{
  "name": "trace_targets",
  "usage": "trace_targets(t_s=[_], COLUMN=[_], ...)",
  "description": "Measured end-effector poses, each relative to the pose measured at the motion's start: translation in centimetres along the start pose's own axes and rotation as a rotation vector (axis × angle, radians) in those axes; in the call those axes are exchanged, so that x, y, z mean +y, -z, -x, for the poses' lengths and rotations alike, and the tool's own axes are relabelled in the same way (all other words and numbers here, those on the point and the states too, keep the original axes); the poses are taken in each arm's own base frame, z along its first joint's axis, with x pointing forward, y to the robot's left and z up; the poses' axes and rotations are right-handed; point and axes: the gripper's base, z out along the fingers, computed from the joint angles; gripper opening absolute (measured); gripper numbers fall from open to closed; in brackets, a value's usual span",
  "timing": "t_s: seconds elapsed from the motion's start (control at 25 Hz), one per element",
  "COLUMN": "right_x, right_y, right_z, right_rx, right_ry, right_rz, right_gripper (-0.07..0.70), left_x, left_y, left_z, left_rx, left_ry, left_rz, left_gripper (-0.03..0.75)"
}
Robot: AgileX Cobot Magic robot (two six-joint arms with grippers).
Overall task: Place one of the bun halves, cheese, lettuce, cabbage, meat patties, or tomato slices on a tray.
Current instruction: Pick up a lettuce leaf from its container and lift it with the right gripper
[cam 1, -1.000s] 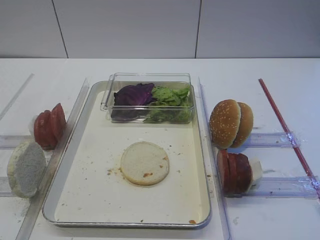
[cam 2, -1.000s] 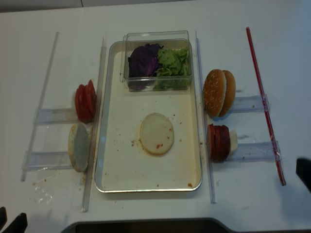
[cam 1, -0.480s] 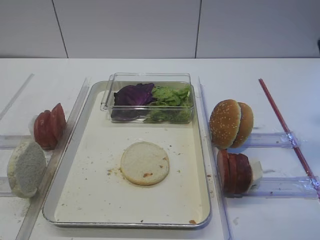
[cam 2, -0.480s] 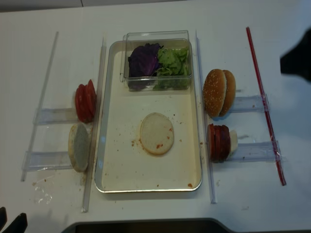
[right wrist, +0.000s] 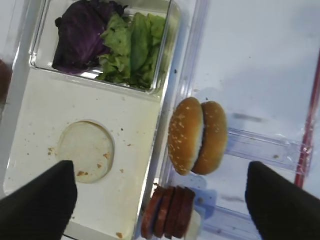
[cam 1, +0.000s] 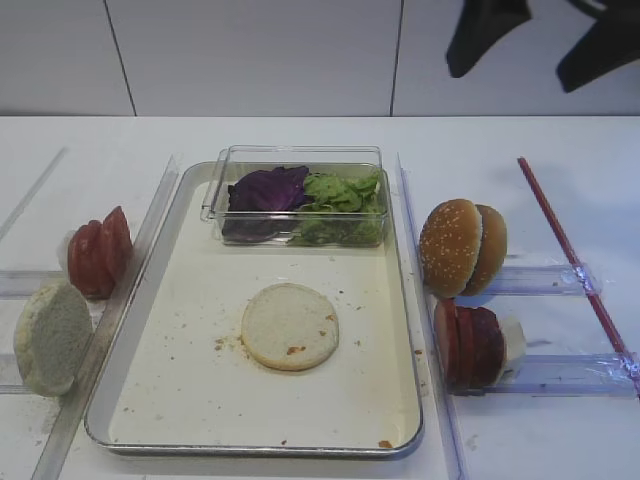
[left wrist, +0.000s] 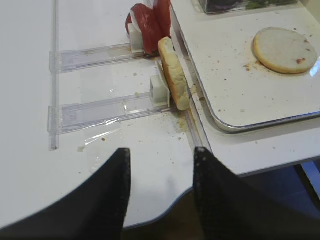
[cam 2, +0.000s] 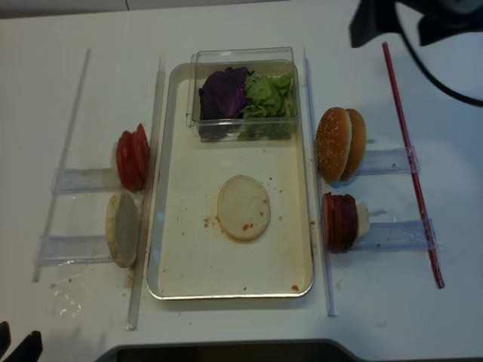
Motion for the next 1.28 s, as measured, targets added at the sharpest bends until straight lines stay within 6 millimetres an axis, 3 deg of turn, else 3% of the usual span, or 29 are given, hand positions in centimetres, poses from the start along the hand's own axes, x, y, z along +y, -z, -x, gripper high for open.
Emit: trace_targets(t_s=[0.2,0.24,0.28,0.6,0.92,1.28], right_x=[2.5,3.4,3.4,5.4,5.3,5.3], right_y=[-4.4,-6.1,-6.1,-11.7,-15.9,-19.2], right_z=[2.8,3.7,3.7,5.4,6.1,7.5], right_rx=[0.069,0.091,0.091,0.159,0.147,0.121], right_ry=[0.013,0.000,0.000,0.019,0.046,0.062], right_rz=[0.022,0.029,0.029,0.038,0.036,0.044], right_gripper=[0.692,0.691,0.691,0.692,0.691,0.692], left_x=[0.0,0.0,0.0,0.0,0.0,0.0], left_y=[0.0,0.0,0.0,0.0,0.0,0.0], left_z=[0.0,0.0,0.0,0.0,0.0,0.0], left_rx=[0.000,0.000,0.000,0.000,0.000,0.000], left_ry=[0.000,0.000,0.000,0.000,0.000,0.000], left_rz=[0.000,0.000,0.000,0.000,0.000,0.000], left_gripper=[0.285,0.285,0.285,0.285,0.285,0.285])
